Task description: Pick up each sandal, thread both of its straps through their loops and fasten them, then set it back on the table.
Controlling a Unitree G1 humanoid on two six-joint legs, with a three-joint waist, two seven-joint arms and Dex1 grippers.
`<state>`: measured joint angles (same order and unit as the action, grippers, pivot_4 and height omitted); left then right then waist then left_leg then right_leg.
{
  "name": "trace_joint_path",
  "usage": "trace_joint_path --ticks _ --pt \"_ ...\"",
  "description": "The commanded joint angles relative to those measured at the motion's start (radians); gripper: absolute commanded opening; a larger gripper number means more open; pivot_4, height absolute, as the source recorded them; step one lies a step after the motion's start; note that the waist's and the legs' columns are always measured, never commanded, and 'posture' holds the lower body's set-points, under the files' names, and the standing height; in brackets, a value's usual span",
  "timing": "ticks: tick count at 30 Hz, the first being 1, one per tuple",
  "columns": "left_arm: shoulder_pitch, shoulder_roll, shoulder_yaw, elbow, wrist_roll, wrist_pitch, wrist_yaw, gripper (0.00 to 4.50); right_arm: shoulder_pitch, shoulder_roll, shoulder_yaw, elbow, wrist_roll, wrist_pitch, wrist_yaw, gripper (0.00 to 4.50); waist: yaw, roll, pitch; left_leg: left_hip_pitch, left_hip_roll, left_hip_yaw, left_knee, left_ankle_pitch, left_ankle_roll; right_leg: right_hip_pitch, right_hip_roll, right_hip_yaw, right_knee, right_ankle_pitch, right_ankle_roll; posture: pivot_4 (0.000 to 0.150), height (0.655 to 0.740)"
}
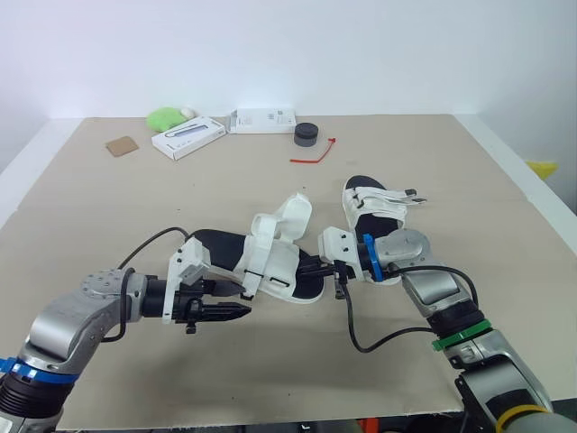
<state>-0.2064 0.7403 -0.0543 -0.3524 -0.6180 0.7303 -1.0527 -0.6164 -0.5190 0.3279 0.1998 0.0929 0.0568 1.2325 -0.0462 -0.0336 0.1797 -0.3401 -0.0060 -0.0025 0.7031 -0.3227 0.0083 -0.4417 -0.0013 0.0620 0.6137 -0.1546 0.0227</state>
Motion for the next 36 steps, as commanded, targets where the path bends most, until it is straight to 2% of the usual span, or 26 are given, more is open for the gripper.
trace_joint_path --ticks 1,17,30,31,35,36 --pt "-0.003 -0.022 0.0 0.001 0.03 -0.05 0.03 2.31 0.015 -0.014 0.002 -0.006 -0.018 0.011 -0.005 0.0 0.0 0.0 0.0 0.0 0.0 0.0 0.0 0.0 0.0 0.0 0.0 0.0 0.0 0.0 0.0 0.15 0.74" --pt "0.01 -0.003 0.057 -0.027 0.005 -0.05 0.037 2.31 0.02 -0.017 0.003 -0.02 -0.014 0.022 -0.002 0.0 0.0 0.0 0.0 0.0 0.0 0.0 0.0 0.0 0.0 0.0 -0.001 0.0 0.0 0.0 0.0 0.15 0.74" --pt "0.03 -0.049 -0.033 -0.028 0.016 -0.01 0.069 2.31 0.01 -0.012 0.006 -0.015 -0.018 0.024 -0.003 0.0 0.0 0.0 0.0 0.0 0.0 0.0 0.0 0.0 0.0 0.0 -0.001 0.0 0.0 0.0 0.0 0.15 0.74" --pt "0.033 -0.047 -0.028 -0.033 0.003 0.004 0.068 1.79 0.011 -0.013 0.006 -0.016 -0.018 0.024 -0.004 0.0 0.0 0.0 0.0 0.0 0.0 0.0 0.0 0.0 0.0 0.0 -0.001 0.0 0.0 0.0 0.0 0.15 0.74" --pt "0.04 -0.043 -0.009 -0.033 -0.009 0.018 0.067 0.19 0.013 -0.014 0.005 -0.018 -0.017 0.025 -0.004 0.0 0.0 0.0 0.0 0.0 0.0 0.0 0.0 0.0 0.0 0.0 -0.001 0.0 0.0 0.0 0.0 0.15 0.74" --pt "0.042 -0.043 -0.005 -0.032 -0.012 0.021 0.066 0.04 0.014 -0.013 0.006 -0.019 -0.018 0.025 -0.005 0.0 0.0 0.0 0.0 0.0 0.0 0.0 0.0 0.0 0.0 0.0 -0.001 0.0 0.0 0.0 0.0 0.15 0.74"
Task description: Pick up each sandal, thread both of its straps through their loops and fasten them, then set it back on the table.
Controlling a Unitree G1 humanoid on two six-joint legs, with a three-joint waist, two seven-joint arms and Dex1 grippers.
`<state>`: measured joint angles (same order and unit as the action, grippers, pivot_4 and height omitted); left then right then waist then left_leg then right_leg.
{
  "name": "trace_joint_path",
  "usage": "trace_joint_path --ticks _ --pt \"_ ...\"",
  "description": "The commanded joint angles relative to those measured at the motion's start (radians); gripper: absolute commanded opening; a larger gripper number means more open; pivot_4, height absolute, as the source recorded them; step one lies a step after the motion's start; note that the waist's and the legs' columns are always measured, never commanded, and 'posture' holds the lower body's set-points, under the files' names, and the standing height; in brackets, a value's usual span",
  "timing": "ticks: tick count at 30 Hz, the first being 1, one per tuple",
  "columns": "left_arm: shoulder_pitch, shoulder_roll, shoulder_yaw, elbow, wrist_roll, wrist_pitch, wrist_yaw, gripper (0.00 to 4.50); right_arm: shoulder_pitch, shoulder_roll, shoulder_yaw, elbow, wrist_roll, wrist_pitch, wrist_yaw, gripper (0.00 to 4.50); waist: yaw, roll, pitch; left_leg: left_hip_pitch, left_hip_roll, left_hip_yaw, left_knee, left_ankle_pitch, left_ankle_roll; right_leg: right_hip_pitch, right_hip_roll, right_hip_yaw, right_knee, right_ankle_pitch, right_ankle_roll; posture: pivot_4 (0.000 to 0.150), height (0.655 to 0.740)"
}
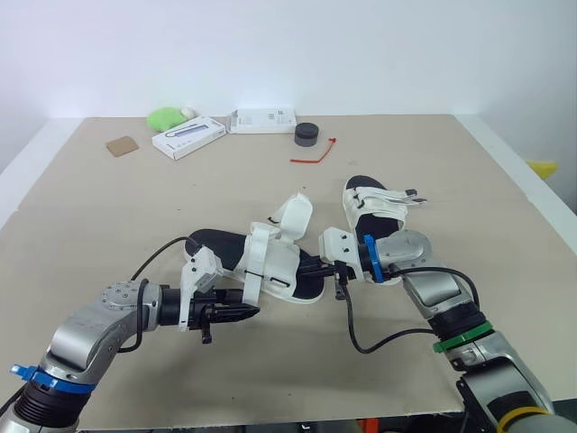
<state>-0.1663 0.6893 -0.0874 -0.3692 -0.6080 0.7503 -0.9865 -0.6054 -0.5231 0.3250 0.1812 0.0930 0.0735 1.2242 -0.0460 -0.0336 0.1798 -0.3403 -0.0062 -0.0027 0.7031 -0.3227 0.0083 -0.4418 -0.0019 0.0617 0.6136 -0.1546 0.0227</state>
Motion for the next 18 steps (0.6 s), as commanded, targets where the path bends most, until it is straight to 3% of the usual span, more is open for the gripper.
trace_joint_path --ticks 1,10,18 --pt "0.004 0.008 0.03 -0.016 -0.024 0.004 0.0 0.04 0.003 -0.009 0.009 -0.002 -0.018 0.009 0.004 0.0 0.0 0.0 0.0 0.0 0.0 0.0 0.0 0.0 0.0 0.0 0.0 0.0 0.0 0.0 0.0 0.15 0.74" --pt "0.064 0.004 0.08 -0.088 -0.108 0.059 0.021 0.04 0.002 -0.005 0.011 0.0 -0.018 0.008 0.004 0.0 0.0 0.0 0.0 0.0 0.0 0.0 0.0 0.0 0.0 0.0 0.0 0.0 0.0 0.0 0.0 0.15 0.74" --pt "0.187 0.072 0.126 -0.213 -0.196 0.108 0.015 0.04 -0.004 -0.001 0.012 0.011 -0.019 0.003 0.005 0.0 -0.001 0.0 0.0 0.0 0.001 -0.001 -0.001 0.0 0.0 0.0 0.0 -0.001 0.0 -0.001 -0.001 0.15 0.74"
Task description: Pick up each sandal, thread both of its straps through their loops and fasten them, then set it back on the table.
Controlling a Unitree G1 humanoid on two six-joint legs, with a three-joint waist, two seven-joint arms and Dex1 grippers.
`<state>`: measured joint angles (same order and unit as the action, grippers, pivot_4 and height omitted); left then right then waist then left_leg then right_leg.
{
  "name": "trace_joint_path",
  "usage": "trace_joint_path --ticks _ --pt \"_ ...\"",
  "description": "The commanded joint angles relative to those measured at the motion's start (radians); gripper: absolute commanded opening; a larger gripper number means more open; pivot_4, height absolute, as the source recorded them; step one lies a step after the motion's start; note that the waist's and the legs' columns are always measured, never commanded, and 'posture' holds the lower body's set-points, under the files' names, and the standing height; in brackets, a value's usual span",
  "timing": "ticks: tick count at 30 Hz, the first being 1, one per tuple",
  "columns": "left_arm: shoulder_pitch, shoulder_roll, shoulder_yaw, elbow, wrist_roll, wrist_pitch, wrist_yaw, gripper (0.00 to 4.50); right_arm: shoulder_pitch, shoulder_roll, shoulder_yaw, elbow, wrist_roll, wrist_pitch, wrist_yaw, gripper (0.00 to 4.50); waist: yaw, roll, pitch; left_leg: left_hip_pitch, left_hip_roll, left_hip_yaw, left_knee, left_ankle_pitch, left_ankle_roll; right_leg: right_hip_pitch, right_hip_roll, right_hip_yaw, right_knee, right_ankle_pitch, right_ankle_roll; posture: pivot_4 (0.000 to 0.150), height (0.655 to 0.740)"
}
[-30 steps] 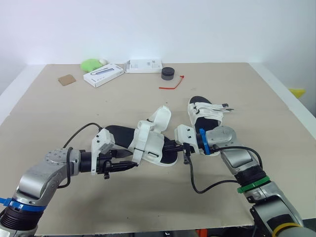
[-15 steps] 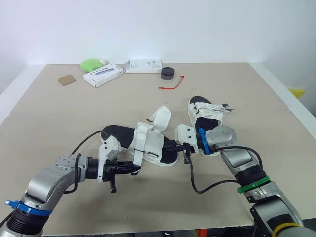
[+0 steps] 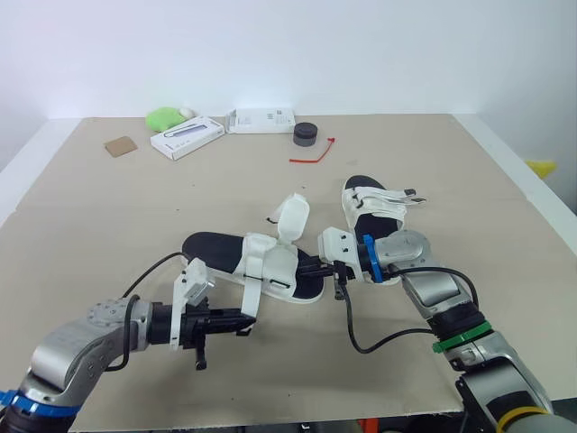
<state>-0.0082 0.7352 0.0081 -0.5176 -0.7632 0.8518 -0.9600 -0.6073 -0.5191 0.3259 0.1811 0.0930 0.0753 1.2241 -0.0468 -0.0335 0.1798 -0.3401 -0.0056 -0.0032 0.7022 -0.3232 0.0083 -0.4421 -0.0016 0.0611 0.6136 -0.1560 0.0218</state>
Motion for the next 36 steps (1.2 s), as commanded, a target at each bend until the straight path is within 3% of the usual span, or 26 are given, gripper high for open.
trace_joint_path --ticks 1,15,32,33,35,36 --pt "0.047 0.034 0.033 -0.077 -0.048 0.01 -0.011 0.04 -0.003 -0.004 0.012 0.012 -0.019 0.001 0.005 0.0 0.0 0.0 0.0 0.0 0.0 0.0 0.0 0.0 0.0 0.0 0.0 0.0 0.0 0.0 0.0 0.15 0.74" --pt "0.158 0.088 0.009 -0.151 -0.085 -0.01 -0.034 0.04 -0.001 0.002 0.014 0.018 -0.02 -0.006 0.0 0.0 0.0 0.001 0.0 0.0 0.0 0.0 -0.001 0.0 0.0 0.0 0.0 -0.001 0.0 -0.002 -0.002 0.15 0.74" --pt "0.194 0.119 -0.03 -0.161 -0.015 -0.093 -0.034 0.04 -0.006 0.008 0.013 0.03 -0.021 -0.015 -0.001 0.0 0.0 0.0 0.0 0.003 0.0 0.0 -0.008 0.0 0.0 0.0 0.0 -0.001 0.0 -0.004 -0.004 0.15 0.74" --pt "0.192 0.127 -0.033 -0.157 0.0 -0.105 -0.043 0.46 -0.006 0.008 0.013 0.03 -0.021 -0.015 0.0 0.0 0.0 0.0 0.0 0.003 0.0 0.0 -0.008 0.0 0.0 0.0 0.0 -0.001 0.0 -0.004 -0.004 0.15 0.74" --pt "0.188 0.154 -0.044 -0.152 0.037 -0.139 -0.076 0.9 -0.005 0.008 0.014 0.03 -0.021 -0.016 0.002 0.0 0.0 0.0 0.0 0.003 0.0 0.0 -0.008 0.0 0.0 0.0 0.0 -0.001 0.0 -0.004 -0.004 0.15 0.74" --pt "0.186 0.169 -0.044 -0.151 0.06 -0.166 -0.095 1.38 -0.005 0.008 0.014 0.03 -0.021 -0.016 0.002 0.0 0.0 0.001 0.0 0.003 0.0 0.0 -0.008 0.0 0.0 0.0 0.0 -0.001 0.0 -0.004 -0.004 0.15 0.74"
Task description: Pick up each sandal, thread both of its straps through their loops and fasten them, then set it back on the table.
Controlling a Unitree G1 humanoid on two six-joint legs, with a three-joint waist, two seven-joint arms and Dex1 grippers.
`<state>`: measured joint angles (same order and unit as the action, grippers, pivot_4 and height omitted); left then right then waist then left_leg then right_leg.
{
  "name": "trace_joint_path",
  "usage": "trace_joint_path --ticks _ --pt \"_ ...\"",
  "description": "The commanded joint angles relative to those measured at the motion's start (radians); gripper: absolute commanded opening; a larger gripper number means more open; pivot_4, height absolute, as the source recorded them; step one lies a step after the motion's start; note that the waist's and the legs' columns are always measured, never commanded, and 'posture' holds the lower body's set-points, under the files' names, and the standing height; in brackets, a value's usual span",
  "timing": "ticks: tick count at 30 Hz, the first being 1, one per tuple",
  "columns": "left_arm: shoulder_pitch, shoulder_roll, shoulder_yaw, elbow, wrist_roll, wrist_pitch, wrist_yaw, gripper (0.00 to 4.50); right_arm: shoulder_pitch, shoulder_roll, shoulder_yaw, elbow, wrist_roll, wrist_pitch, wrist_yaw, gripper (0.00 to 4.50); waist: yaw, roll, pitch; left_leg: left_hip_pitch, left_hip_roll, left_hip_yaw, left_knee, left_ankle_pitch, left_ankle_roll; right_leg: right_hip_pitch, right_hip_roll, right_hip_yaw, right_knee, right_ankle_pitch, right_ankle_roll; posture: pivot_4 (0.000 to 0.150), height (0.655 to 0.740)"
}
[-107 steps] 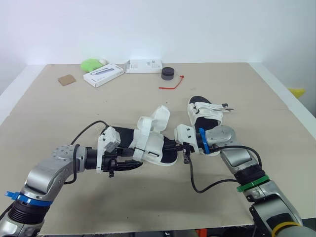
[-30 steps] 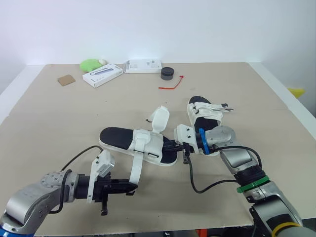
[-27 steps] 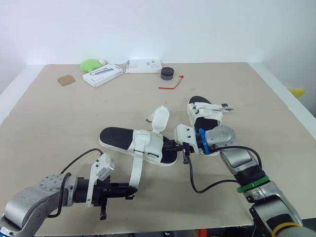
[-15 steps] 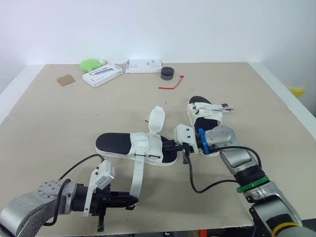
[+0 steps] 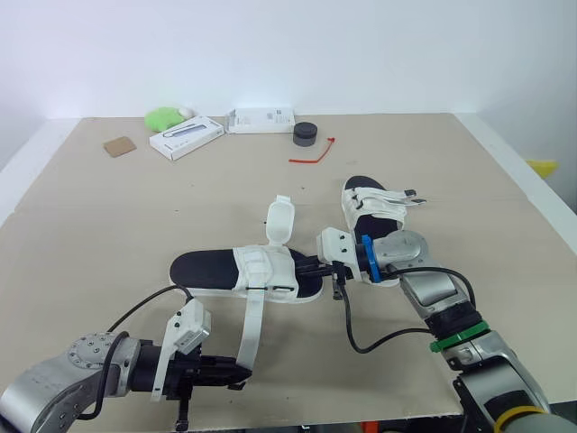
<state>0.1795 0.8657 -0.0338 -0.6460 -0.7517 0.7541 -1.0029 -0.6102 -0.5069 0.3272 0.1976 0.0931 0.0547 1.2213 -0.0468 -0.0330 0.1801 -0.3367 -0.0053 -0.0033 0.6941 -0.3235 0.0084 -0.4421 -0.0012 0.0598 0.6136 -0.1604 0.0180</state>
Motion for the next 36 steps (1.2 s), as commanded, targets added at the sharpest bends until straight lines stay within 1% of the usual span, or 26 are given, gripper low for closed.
trace_joint_path --ticks 1,2,3,4,5,6,9,11,16,19,21,23,27,30,34,36 --pt "-0.001 0.048 -0.003 -0.022 0.063 -0.089 -0.064 1.7 -0.002 -0.004 0.014 0.013 -0.021 0.004 0.005 0.0 0.0 0.0 0.0 0.0 0.0 0.0 0.0 0.0 0.0 0.0 0.0 0.0 0.0 -0.001 -0.002 0.15 0.74" --pt "-0.002 0.063 0.002 -0.025 0.089 -0.127 -0.083 2.14 -0.002 -0.003 0.014 0.013 -0.021 0.003 0.006 0.0 0.0 0.0 0.0 0.0 0.0 0.0 0.0 0.0 0.0 0.0 0.0 0.0 0.0 -0.002 -0.003 0.15 0.74" --pt "-0.005 0.074 0.007 -0.026 0.123 -0.177 -0.1 2.32 -0.001 -0.004 0.014 0.013 -0.021 0.003 0.007 0.0 0.0 0.0 0.0 0.0 0.0 0.0 0.0 0.0 0.0 0.0 0.0 0.0 0.0 -0.002 -0.003 0.15 0.74" --pt "-0.009 0.087 0.011 -0.023 0.162 -0.229 -0.117 2.8 -0.001 -0.004 0.014 0.013 -0.021 0.002 0.007 0.0 0.0 0.0 0.0 0.0 0.0 0.0 0.0 0.0 0.0 0.0 0.0 0.0 0.0 -0.002 -0.003 0.15 0.74" --pt "-0.01 0.095 0.013 -0.02 0.189 -0.267 -0.128 3.09 -0.001 -0.005 0.014 0.012 -0.021 0.001 0.008 0.0 0.0 0.0 0.0 0.0 0.0 0.0 0.0 0.0 0.0 0.0 0.0 0.0 0.0 -0.002 -0.004 0.15 0.74" --pt "-0.015 0.097 0.018 -0.008 0.227 -0.327 -0.136 3.09 0.0 -0.005 0.014 0.012 -0.021 0.002 0.009 0.0 0.0 0.0 0.0 0.0 0.0 0.0 0.0 0.0 0.0 0.0 0.0 0.0 0.0 -0.002 -0.004 0.15 0.74" --pt "-0.04 0.111 0.028 0.051 0.392 -0.587 -0.166 3.09 0.0 -0.006 0.015 0.011 -0.02 0.001 0.013 0.0 0.001 0.0 0.0 0.0 0.0 0.001 0.0 0.0 0.0 0.0 0.0 0.0 0.0 -0.002 -0.004 0.15 0.74" --pt "-0.072 0.097 0.032 0.105 0.504 -0.813 -0.165 3.09 -0.002 -0.007 0.017 0.013 -0.02 0.0 0.017 0.0 0.001 0.0 0.0 0.001 0.0 0.001 -0.001 0.0 0.0 0.0 -0.001 0.0 0.0 -0.002 -0.005 0.15 0.74" --pt "-0.156 0.061 -0.02 0.269 0.669 -1.224 -0.157 3.09 -0.008 -0.003 0.02 0.016 -0.021 -0.002 0.021 0.0 0.001 0.0 0.0 0.001 0.0 0.003 -0.002 0.0 0.0 0.0 -0.003 -0.001 0.0 -0.001 -0.006 0.15 0.74" --pt "-0.206 0.038 -0.067 0.341 0.731 -1.424 -0.145 3.09 -0.008 -0.003 0.021 0.014 -0.021 -0.002 0.024 0.0 0.001 0.0 0.0 0.002 0.0 0.005 -0.003 0.0 0.0 0.0 -0.005 -0.001 -0.001 0.002 -0.004 0.15 0.74" --pt "-0.248 0.005 -0.088 0.373 0.775 -1.532 -0.106 3.09 -0.008 -0.004 0.02 0.012 -0.021 -0.002 0.026 0.0 0.001 0.0 0.0 0.002 0.0 0.005 -0.003 0.0 0.001 0.0 -0.006 -0.001 -0.001 0.002 -0.004 0.15 0.74" --pt "-0.28 -0.021 -0.108 0.388 0.79 -1.583 -0.078 3.09 -0.008 -0.007 0.019 0.011 -0.021 -0.001 0.026 0.0 0.001 -0.001 0.0 0.002 0.0 0.005 -0.003 0.0 0.001 0.0 -0.006 -0.001 -0.001 0.004 -0.006 0.15 0.74" --pt "-0.322 -0.047 -0.144 0.396 0.809 -1.613 -0.033 3.09 -0.004 -0.013 0.016 0.003 -0.019 0.003 0.026 0.0 0.001 -0.001 0.0 0.002 0.001 0.006 -0.004 -0.001 0.001 0.0 -0.007 0.0 -0.001 0.004 -0.006 0.15 0.74" --pt "-0.341 -0.047 -0.194 0.428 0.844 -1.638 -0.036 3.09 -0.003 -0.015 0.015 0.001 -0.018 0.007 0.024 0.0 0.001 -0.001 0.0 0.002 0.001 0.005 -0.004 -0.001 0.001 0.0 -0.006 -0.001 -0.001 0.004 -0.005 0.15 0.74" --pt "-0.367 -0.046 -0.239 0.444 0.828 -1.63 -0.029 3.09 -0.004 -0.014 0.014 0.001 -0.02 0.011 0.021 0.0 0.001 -0.001 0.0 0.002 0.001 0.006 -0.004 -0.001 0.001 0.0 -0.004 -0.001 -0.001 0.004 -0.005 0.15 0.74" --pt "-0.373 -0.039 -0.257 0.453 0.819 -1.635 -0.031 2.57 -0.005 -0.015 0.013 0.001 -0.02 0.013 0.02 0.0 0.001 -0.001 0.0 0.002 0.001 0.006 -0.004 -0.001 0.001 0.0 -0.005 -0.001 -0.001 0.004 -0.005 0.15 0.74"
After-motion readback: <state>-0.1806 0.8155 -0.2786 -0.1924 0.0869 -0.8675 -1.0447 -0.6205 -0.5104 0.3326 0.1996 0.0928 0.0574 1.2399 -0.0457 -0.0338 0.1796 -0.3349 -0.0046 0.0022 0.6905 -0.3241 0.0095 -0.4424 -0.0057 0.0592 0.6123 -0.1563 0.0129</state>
